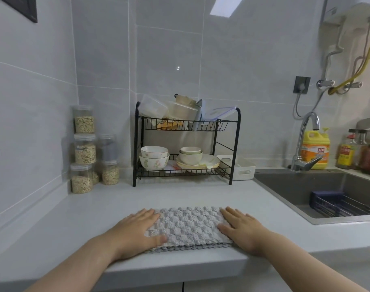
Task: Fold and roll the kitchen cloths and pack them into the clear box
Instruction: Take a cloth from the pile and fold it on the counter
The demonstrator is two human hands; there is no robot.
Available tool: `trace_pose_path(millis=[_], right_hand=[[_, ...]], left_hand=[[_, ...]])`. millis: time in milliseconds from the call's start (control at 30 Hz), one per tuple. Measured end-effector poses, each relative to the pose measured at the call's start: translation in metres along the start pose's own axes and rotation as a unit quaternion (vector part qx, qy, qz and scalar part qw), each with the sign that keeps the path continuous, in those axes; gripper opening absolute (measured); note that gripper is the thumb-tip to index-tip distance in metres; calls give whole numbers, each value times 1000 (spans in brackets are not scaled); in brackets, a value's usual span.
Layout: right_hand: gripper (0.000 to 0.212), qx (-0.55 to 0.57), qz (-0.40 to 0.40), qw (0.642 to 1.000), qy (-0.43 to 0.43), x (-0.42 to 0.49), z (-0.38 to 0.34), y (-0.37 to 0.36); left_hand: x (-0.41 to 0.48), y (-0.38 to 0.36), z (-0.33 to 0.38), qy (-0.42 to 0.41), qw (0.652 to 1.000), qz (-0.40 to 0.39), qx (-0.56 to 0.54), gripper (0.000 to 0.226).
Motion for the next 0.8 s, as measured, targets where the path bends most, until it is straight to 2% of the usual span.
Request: trace_pose_path(millis=[33, 100, 167, 233, 267, 367, 433, 500, 567, 633, 700, 800], right_hand=[[108, -4, -11, 1000, -13, -1, 5, -5], [109, -3, -19, 1000, -24, 1, 9, -8], [87, 30, -3, 998, -49, 2, 8, -5], [66, 92, 51, 989, -109, 3, 13, 2], [58, 79, 61, 984, -148, 4, 18, 5], [66, -20, 40, 967, -251, 10, 25, 11], [50, -21, 24, 968, -250, 17, 16, 14], [26, 50, 7, 965, -256, 22, 9, 18], [13, 182, -1, 942, -281, 24, 7, 24], [9, 287, 2, 908, -305, 26, 13, 31], [14, 363, 2, 873, -327, 23, 16, 33], [13, 423, 7, 856, -297, 22, 20, 25]], left_hand=[[0, -1, -1, -1, 1000, -3, 12, 125], [1, -1, -2, -6, 1000, -5, 24, 127], [1, -2, 0, -10, 999, -8, 29, 128], [1, -2, -1, -7, 1000, -6, 26, 126], [1, -2, -1, -5, 1000, -4, 24, 126], [0, -1, 0, 0, 1000, 0, 20, 125], [0, -1, 0, 1, 1000, 1, 14, 122], [-1, -1, 0, 1, 1000, 1, 11, 119], [-2, -1, 0, 3, 1000, 1, 13, 117], [-3, 0, 1, 6, 1000, 4, 14, 114], [-2, -1, 0, 8, 1000, 6, 11, 115], [0, -2, -2, 5, 1000, 12, 4, 121]])
Point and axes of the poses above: each hand's wrist, its own x-axis towards the middle knuckle, its own y-axis out of the back of the hand, z = x × y, the point moved 5 cm from there along x, towards the middle knuckle, and after that the axes turned 10 degrees about z, right-handed, at the moved point
